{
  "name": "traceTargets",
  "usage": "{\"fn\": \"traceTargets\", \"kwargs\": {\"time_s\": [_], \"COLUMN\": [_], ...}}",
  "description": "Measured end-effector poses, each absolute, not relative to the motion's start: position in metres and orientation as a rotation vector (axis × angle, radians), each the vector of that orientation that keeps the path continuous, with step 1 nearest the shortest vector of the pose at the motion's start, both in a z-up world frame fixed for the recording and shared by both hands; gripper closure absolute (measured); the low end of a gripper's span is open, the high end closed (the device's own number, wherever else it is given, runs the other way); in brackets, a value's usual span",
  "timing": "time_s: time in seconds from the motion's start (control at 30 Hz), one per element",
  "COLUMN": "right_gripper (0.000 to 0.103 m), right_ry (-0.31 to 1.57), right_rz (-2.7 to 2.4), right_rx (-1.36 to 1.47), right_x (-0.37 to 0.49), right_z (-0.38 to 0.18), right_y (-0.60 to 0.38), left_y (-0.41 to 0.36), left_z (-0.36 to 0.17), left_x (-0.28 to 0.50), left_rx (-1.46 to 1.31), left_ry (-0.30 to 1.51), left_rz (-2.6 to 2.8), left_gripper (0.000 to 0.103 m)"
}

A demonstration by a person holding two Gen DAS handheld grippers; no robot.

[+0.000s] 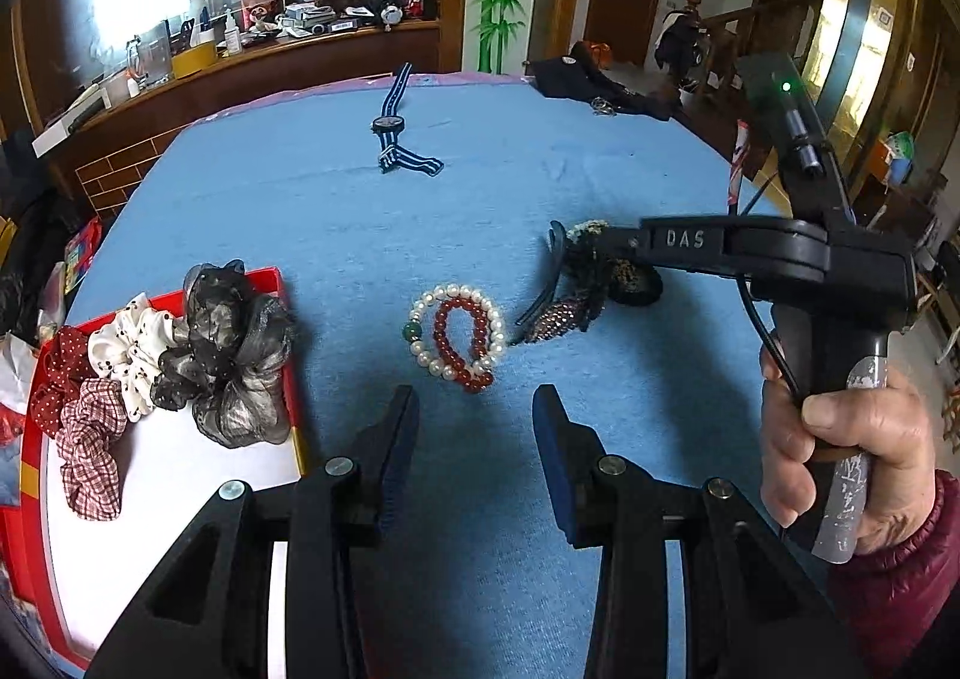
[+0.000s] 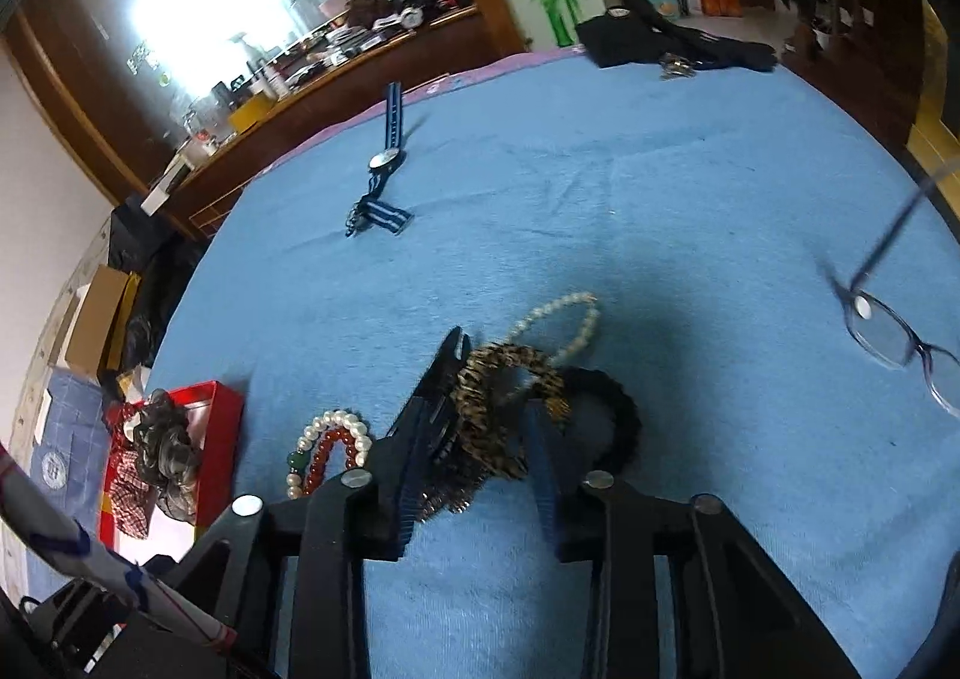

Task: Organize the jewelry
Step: 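Grasp the black claw clip with the left tool while the right grasps the leopard bracelet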

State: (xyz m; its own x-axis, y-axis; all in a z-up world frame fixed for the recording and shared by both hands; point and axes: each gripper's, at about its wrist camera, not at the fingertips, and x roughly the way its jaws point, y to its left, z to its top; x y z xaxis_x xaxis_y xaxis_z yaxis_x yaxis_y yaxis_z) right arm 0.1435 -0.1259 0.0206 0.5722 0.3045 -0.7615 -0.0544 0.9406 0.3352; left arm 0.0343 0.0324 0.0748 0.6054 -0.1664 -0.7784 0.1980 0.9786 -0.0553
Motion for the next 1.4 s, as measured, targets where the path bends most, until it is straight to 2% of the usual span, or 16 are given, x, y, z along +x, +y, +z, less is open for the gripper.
{"fn": "traceTargets", "kwargs": {"time_s": [0.03, 0.1, 0.13, 0.23, 0.33, 0.53, 0.87, 0.9, 0.93, 0.97, 1.07, 1.4], "right_gripper": [0.087, 0.089, 0.094, 0.094, 0.094, 0.094, 0.094, 0.094, 0.094, 0.094, 0.094, 0.094], "right_ry": [0.943, 0.940, 0.930, 0.847, 0.773, 0.738, 0.711, 0.712, 0.712, 0.712, 0.715, 0.714], "right_rz": [0.213, 0.232, 0.240, 0.261, 0.268, 0.258, 0.273, 0.273, 0.271, 0.270, 0.268, 0.272], "right_rx": [0.287, 0.303, 0.311, 0.351, 0.387, 0.449, 0.474, 0.473, 0.474, 0.474, 0.473, 0.441], "right_x": [0.144, 0.144, 0.143, 0.133, 0.123, 0.117, 0.113, 0.113, 0.113, 0.113, 0.113, 0.112], "right_z": [0.019, 0.016, 0.017, 0.031, 0.043, 0.046, 0.054, 0.054, 0.053, 0.053, 0.053, 0.052], "right_y": [-0.127, -0.132, -0.135, -0.149, -0.163, -0.184, -0.190, -0.191, -0.191, -0.192, -0.191, -0.185], "left_y": [0.032, 0.029, 0.027, 0.018, 0.001, -0.038, -0.065, -0.064, -0.064, -0.063, -0.061, -0.041], "left_z": [0.075, 0.074, 0.074, 0.075, 0.073, 0.051, 0.018, 0.016, 0.014, 0.012, 0.009, 0.042], "left_x": [0.036, 0.041, 0.043, 0.051, 0.064, 0.100, 0.140, 0.143, 0.145, 0.147, 0.149, 0.112], "left_rx": [0.037, 0.042, 0.047, 0.062, 0.101, 0.234, 0.268, 0.248, 0.232, 0.212, 0.150, 0.076], "left_ry": [0.897, 0.899, 0.900, 0.900, 0.894, 0.947, 1.017, 1.025, 1.029, 1.038, 1.056, 0.957], "left_rz": [-0.210, -0.216, -0.221, -0.249, -0.280, -0.295, -0.265, -0.263, -0.264, -0.264, -0.284, -0.264], "left_gripper": [0.065, 0.064, 0.059, 0.041, 0.036, 0.035, 0.035, 0.035, 0.040, 0.051, 0.069, 0.072]}}
